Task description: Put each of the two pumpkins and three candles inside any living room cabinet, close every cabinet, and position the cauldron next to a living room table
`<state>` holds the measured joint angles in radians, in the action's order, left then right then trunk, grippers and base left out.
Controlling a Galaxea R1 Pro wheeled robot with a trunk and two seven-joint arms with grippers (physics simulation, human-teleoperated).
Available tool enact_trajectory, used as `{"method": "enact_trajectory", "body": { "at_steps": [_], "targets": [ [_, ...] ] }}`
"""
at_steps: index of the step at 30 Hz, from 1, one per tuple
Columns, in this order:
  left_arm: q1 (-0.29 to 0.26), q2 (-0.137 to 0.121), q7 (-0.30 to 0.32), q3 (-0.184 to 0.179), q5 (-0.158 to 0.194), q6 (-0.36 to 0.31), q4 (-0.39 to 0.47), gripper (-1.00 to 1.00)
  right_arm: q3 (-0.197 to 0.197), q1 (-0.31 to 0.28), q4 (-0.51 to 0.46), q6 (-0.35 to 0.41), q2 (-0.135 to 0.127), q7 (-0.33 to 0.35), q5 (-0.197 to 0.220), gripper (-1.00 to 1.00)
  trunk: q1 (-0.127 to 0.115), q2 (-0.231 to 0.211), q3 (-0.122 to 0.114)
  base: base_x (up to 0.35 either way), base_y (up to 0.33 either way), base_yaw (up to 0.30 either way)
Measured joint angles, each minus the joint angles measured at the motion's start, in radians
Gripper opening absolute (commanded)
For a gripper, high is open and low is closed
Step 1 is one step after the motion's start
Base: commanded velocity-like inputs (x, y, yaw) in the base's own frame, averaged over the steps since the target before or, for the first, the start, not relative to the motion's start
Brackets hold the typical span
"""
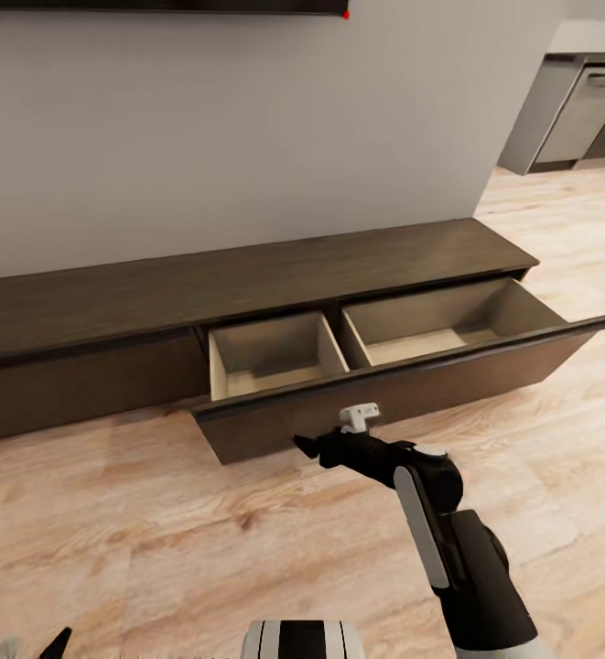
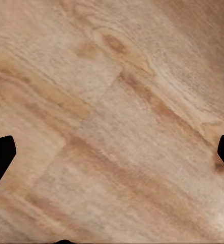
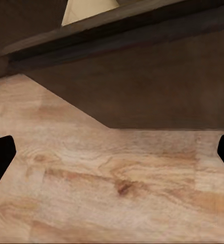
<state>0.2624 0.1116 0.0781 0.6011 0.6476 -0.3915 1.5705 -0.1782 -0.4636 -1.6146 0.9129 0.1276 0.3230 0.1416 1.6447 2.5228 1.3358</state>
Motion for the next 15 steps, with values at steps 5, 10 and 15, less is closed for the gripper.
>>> {"method": "enact_trajectory", "body": {
  "at_steps": [5, 10, 15],
  "targets": [
    [-0.009, 0.004, -0.004, 0.003, 0.006, -0.024, -0.001, 1.0, -0.077, 0.002, 0.0, 0.009, 0.001, -0.087, -0.014, 1.0, 0.0, 0.0, -0.004, 0.0, 0.0, 0.247],
    [-0.005, 0.006, -0.003, 0.0, 0.003, -0.038, -0.004, 1.0, -0.144, 0.005, 0.0, 0.007, 0.003, -0.114, -0.019, 1.0, 0.0, 0.0, -0.009, 0.0, 0.0, 0.252],
    [0.0, 0.008, 0.009, -0.007, 0.009, -0.057, 0.024, 1.0, -0.159, 0.005, 0.0, 0.007, 0.004, -0.123, -0.02, 1.0, 0.001, 0.0, -0.006, 0.0, 0.0, 0.253]
  ]
}}
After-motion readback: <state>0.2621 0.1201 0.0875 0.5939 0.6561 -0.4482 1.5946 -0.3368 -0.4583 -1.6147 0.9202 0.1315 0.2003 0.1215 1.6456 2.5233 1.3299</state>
